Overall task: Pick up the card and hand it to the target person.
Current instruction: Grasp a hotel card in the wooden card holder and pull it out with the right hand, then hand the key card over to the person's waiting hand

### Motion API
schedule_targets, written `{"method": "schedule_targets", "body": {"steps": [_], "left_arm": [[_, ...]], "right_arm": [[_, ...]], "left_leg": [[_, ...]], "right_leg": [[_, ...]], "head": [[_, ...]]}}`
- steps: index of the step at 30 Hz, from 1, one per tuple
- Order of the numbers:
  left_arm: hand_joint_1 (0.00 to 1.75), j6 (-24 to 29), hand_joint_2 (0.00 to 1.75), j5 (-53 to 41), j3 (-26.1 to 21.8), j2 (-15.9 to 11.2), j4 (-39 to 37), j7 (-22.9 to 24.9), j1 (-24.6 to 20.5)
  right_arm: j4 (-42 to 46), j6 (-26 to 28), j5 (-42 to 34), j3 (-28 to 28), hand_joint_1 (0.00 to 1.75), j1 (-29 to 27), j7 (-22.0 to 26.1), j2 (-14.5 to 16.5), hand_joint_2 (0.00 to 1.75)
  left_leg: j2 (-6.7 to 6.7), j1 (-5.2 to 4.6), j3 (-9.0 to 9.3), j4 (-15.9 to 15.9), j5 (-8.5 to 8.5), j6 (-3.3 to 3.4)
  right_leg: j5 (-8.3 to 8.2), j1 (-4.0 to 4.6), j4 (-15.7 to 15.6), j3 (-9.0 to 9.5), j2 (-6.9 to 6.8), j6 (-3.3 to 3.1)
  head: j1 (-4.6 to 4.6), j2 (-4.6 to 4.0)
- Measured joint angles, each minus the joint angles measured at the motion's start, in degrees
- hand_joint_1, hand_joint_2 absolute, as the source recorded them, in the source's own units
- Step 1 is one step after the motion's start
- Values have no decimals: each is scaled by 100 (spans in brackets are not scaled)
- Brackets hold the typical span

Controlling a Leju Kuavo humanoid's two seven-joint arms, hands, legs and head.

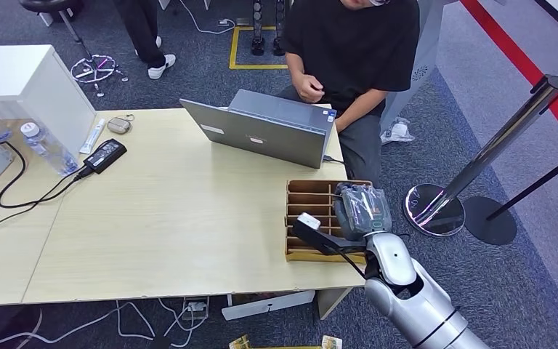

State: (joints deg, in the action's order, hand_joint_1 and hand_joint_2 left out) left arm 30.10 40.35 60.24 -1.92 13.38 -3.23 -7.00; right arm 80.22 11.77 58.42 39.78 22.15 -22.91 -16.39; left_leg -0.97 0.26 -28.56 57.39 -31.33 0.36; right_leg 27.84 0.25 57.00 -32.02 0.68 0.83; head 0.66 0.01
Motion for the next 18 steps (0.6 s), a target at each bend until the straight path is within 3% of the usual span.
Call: {"method": "schedule_targets", "body": {"steps": [18], "left_arm": [[0,8,0,21,0,-2,0,-7,2]], "right_arm": [[852,82,-476,-540,158,157,-229,-168,175]], "left_leg": [[0,-1,1,1,0,0]], "right_leg": [[-1,-1,0,1,1,0]], "head": [[0,-1]]}}
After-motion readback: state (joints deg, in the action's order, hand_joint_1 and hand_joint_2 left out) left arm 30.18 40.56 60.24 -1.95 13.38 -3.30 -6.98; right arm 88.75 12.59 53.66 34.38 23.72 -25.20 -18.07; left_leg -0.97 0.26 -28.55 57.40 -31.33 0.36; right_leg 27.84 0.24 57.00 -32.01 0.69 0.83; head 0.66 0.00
